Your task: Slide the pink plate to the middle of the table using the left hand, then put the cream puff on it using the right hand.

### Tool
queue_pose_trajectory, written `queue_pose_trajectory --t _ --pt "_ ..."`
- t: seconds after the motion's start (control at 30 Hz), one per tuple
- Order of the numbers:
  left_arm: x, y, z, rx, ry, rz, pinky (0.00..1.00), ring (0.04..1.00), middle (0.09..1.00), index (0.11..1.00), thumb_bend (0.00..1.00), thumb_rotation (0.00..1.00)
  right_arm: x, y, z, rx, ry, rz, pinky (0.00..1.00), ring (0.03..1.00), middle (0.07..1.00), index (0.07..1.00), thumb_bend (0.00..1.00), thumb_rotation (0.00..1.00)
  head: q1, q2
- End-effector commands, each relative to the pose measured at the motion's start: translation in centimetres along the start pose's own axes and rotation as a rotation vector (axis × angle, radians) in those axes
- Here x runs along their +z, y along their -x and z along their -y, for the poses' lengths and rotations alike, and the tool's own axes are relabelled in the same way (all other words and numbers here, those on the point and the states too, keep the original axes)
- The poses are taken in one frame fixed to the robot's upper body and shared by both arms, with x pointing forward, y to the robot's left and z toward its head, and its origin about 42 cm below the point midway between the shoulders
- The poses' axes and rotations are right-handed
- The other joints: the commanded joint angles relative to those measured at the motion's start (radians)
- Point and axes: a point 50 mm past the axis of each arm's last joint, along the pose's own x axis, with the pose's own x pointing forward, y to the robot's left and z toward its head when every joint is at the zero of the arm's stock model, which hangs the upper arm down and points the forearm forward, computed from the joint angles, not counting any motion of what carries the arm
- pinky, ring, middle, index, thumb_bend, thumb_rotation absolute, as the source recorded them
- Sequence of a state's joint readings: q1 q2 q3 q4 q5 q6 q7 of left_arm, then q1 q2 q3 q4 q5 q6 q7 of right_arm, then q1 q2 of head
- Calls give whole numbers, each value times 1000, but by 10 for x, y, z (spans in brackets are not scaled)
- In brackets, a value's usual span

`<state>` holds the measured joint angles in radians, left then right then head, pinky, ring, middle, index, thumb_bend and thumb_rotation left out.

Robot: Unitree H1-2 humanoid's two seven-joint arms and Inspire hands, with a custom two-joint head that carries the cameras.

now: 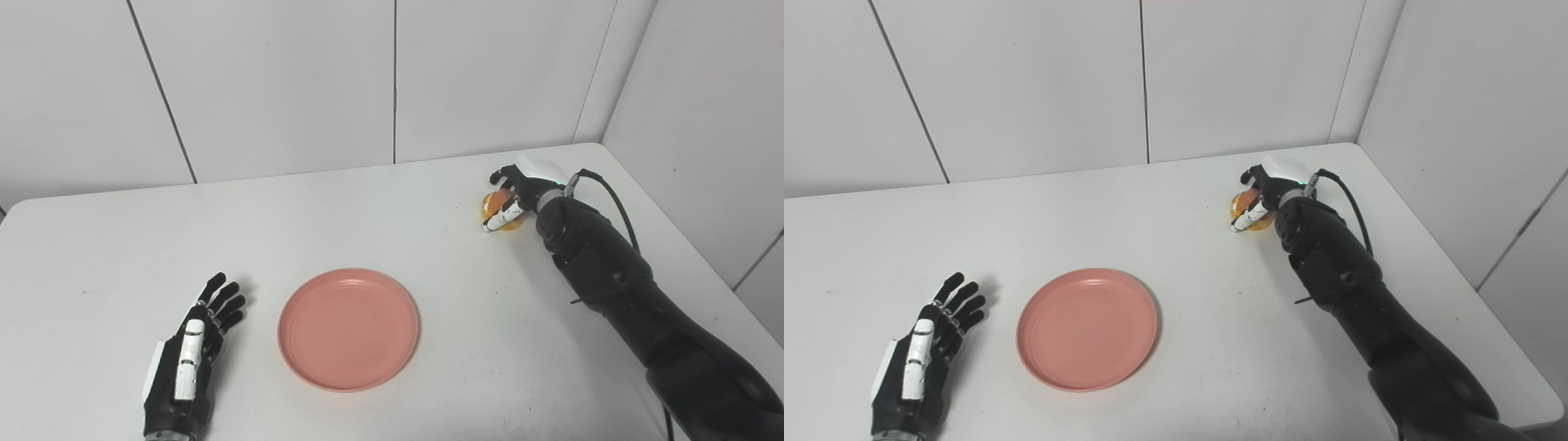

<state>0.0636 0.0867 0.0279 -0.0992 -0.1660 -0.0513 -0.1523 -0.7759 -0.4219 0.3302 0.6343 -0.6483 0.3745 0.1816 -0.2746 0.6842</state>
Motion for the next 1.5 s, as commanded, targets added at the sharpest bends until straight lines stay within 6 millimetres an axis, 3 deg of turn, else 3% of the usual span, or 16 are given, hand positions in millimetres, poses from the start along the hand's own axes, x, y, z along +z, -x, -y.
queue_pose_trajectory --t 0.0,0.03,0.13,0.27,0.3,0.4,0.63,0.93,1.2,1.47 --pt "-11 15 -4 22 -9 -58 876 866 885 872 448 1000 12 -3 19 -32 4 48 345 398 483 563 627 135 1 -1" --pt "-11 15 -4 23 -8 -58 877 866 884 871 447 1000 12 -3 20 -30 8 46 337 395 481 519 562 135 1 -1" --pt "-11 15 -4 24 -6 -59 878 864 881 869 446 1000 11 -1 21 -34 14 52 334 393 474 489 519 130 1 -2" --pt "-12 14 -5 18 -6 -56 883 866 883 872 449 1000 9 2 24 -44 17 57 337 391 466 486 513 126 1 -1" --pt "-12 14 -5 19 -6 -58 882 864 883 871 449 1000 8 2 25 -46 15 57 340 393 456 512 518 51 2 -1" --pt "-12 14 -4 22 -8 -63 879 863 881 869 450 1000 8 3 27 -48 -4 56 355 412 459 519 524 5 2 -1" --pt "-13 13 -3 20 -8 -58 879 867 883 871 452 1000 12 10 37 -74 -5 64 351 412 454 522 524 0 10 0" --pt "-13 10 1 12 1 -49 882 869 889 876 456 1000 26 39 58 -143 2 149 327 384 441 541 520 0 30 -3" --pt "-14 8 8 20 -2 -45 869 861 882 870 450 1000 60 73 73 -149 -12 283 330 396 443 542 519 0 59 -5" --pt "-11 9 17 27 -19 -37 849 856 879 867 444 1000 113 112 68 -129 0 481 309 387 445 543 518 0 98 1"
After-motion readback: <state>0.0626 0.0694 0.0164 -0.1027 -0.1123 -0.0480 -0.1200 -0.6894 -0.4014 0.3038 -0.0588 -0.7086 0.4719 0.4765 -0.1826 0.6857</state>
